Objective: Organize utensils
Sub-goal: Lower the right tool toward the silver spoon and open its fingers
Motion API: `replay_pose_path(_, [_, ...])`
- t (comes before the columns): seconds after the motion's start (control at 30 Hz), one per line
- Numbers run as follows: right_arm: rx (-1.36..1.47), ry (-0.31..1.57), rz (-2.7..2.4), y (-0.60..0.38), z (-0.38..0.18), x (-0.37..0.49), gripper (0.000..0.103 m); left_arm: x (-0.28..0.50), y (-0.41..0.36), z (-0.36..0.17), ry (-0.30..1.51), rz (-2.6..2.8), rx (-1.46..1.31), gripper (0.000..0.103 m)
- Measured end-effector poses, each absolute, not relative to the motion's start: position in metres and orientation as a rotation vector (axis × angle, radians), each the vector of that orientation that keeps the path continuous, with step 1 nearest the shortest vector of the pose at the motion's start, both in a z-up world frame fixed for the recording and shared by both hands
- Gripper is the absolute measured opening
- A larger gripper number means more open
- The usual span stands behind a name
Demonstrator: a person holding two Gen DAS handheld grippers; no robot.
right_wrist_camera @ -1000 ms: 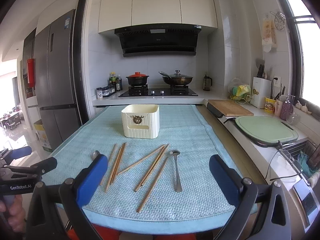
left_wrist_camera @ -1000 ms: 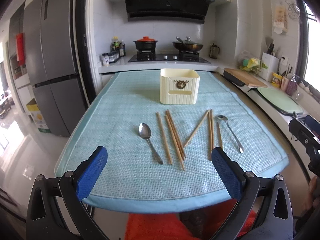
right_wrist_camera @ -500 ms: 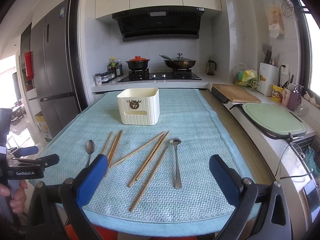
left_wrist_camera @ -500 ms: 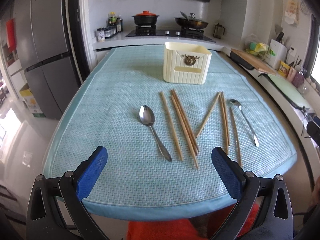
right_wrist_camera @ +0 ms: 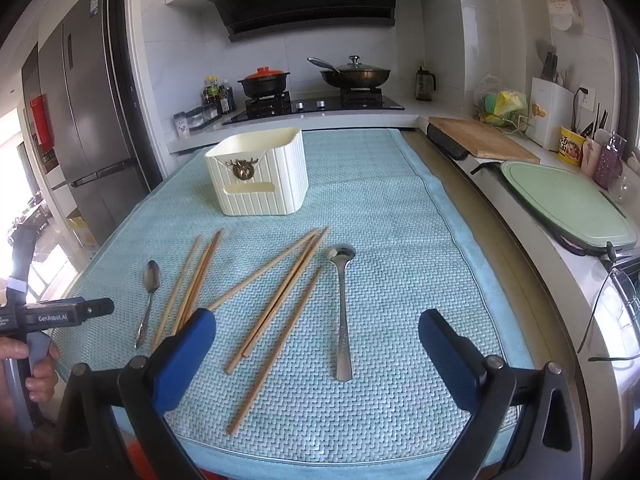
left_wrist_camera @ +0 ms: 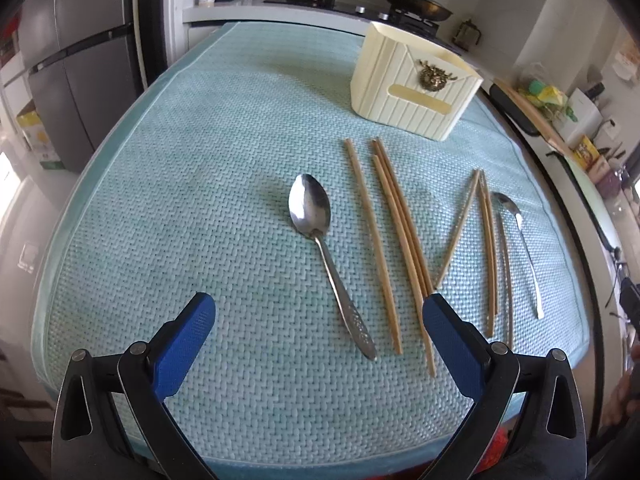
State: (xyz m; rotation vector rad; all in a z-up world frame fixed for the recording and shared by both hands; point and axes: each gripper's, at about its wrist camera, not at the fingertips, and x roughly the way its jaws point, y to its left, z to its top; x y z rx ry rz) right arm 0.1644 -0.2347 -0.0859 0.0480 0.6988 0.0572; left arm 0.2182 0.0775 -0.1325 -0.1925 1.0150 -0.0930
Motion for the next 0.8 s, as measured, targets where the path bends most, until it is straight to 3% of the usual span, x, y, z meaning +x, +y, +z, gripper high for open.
replay_pose_path(0.5, [0.162, 0.868, 0.032, -0.273, -0.143, 0.236, 0.103, 0.284, 0.081, -0.187, 1.063, 0.032, -0.173, 0.102])
replay_pose_path(0.8, [0.084, 0.970, 0.024, -0.275, -0.181, 0.295, 0.098, 0.292, 0.064, -0.194, 0.991, 0.091, -0.055, 0.103])
